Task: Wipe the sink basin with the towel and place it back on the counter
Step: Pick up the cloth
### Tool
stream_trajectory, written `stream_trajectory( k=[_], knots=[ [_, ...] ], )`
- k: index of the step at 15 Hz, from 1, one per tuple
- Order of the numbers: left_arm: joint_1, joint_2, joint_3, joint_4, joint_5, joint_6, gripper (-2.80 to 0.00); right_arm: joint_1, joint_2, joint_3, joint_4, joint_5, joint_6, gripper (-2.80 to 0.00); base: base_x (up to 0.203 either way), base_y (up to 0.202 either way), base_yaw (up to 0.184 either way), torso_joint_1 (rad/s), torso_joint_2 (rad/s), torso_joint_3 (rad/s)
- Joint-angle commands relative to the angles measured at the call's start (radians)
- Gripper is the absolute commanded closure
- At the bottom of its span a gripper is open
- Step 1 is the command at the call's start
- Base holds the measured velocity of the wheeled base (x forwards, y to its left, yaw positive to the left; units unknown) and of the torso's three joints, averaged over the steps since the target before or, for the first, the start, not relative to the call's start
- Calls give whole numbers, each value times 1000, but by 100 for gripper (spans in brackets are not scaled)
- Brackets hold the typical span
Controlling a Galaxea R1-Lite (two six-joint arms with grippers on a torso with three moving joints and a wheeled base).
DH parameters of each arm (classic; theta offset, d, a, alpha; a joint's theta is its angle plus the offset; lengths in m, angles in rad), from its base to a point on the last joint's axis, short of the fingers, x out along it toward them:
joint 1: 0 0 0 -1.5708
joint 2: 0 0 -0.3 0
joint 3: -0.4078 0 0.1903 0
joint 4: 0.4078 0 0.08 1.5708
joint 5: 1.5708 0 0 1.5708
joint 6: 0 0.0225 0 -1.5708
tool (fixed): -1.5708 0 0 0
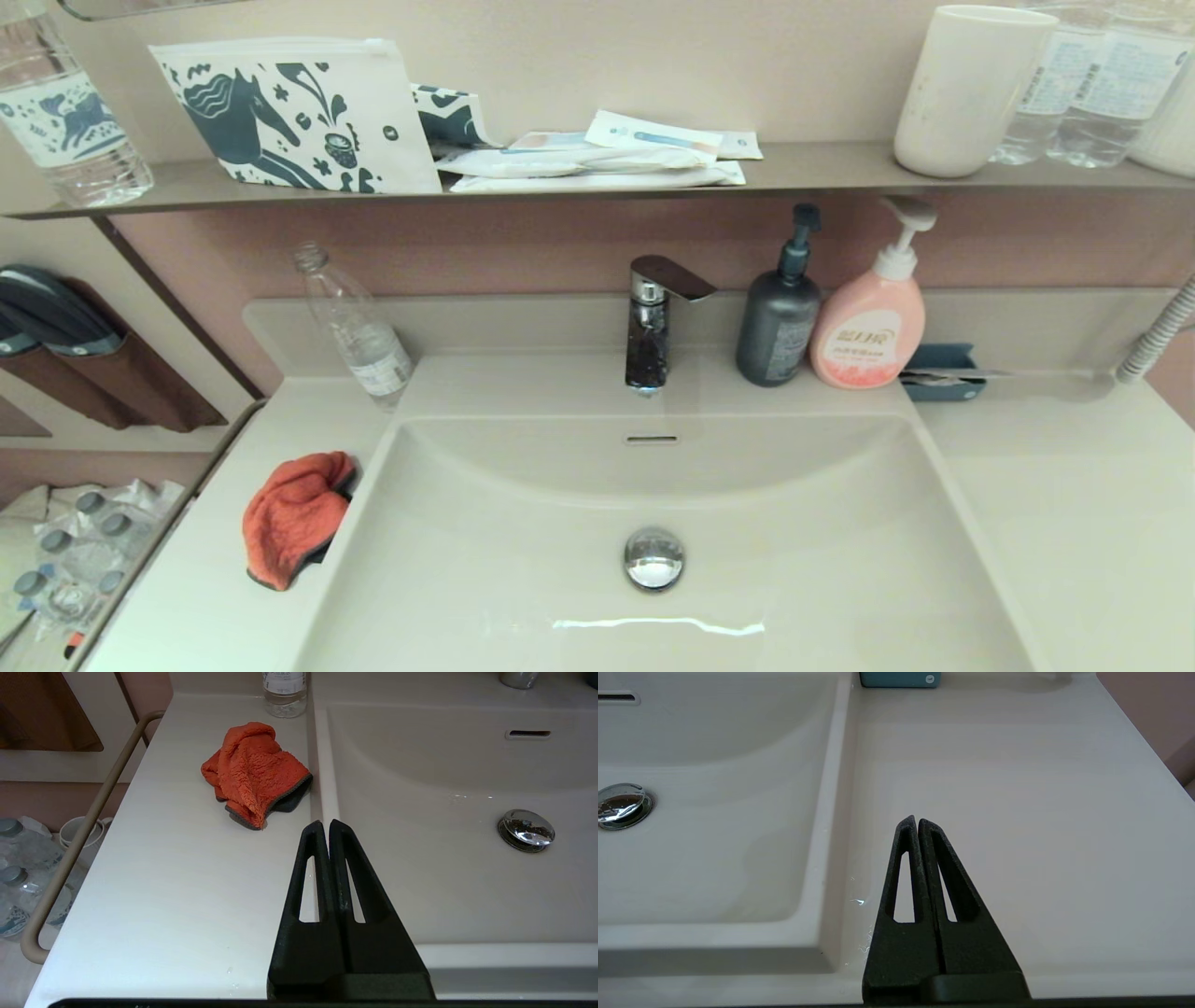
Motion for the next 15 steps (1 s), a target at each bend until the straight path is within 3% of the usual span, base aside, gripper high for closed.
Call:
stream_trajectory(
  k=[1,4,7,15],
  knots=[
    [0,0,0,2,-1,19,0,0,1,0,0,0,0,0,0,0,0,0,0,0],
    [0,1,-25,-1,-29,92,0,0,1,0,0,0,0,0,0,0,0,0,0,0],
    [0,134,-87,3,-78,93,0,0,1,0,0,0,0,0,0,0,0,0,0,0],
    [2,614,-295,-8,-82,89,0,0,1,0,0,0,0,0,0,0,0,0,0,0]
  ],
)
